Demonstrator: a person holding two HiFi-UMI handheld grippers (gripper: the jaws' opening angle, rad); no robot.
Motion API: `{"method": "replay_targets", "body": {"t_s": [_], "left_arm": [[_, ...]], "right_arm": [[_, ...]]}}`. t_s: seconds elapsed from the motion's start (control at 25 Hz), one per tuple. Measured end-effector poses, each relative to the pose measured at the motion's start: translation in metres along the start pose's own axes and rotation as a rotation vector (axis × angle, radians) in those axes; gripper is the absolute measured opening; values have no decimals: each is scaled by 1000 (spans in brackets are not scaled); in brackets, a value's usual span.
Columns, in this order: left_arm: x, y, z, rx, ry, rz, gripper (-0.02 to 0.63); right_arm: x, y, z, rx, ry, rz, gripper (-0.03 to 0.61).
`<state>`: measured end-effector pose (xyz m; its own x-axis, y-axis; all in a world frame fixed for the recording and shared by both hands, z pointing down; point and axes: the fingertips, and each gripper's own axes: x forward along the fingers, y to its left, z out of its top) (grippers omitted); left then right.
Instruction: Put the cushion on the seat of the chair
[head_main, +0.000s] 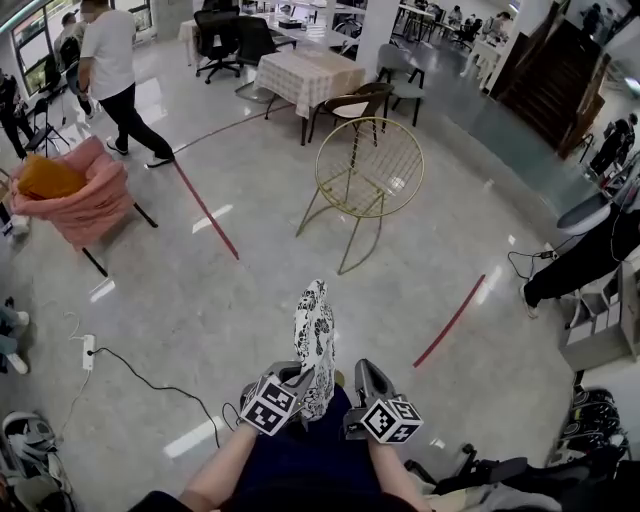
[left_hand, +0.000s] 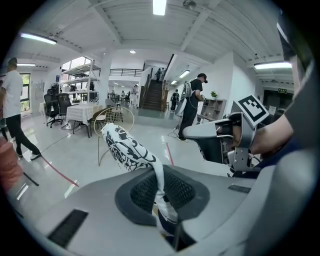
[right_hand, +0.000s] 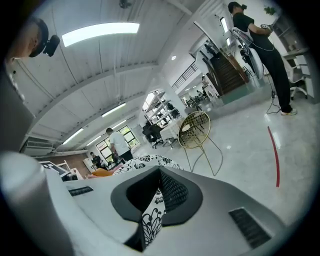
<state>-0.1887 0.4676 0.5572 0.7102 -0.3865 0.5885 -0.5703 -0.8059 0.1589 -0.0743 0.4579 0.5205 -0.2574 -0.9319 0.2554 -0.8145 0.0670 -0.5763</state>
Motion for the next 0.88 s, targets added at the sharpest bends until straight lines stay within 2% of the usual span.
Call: {"method": "replay_targets", "body": {"t_s": [0.2, 0.48, 0.88], "left_arm": [[22, 10, 23, -7, -3, 18, 35], [65, 31, 64, -15, -4, 39, 35], [122, 55, 109, -54, -19, 67, 35]], "right_arm": [[27, -4, 31, -14, -25, 16, 3], [61, -38, 76, -17, -37, 8, 3], [114, -75, 121, -35, -23, 49, 3]]}}
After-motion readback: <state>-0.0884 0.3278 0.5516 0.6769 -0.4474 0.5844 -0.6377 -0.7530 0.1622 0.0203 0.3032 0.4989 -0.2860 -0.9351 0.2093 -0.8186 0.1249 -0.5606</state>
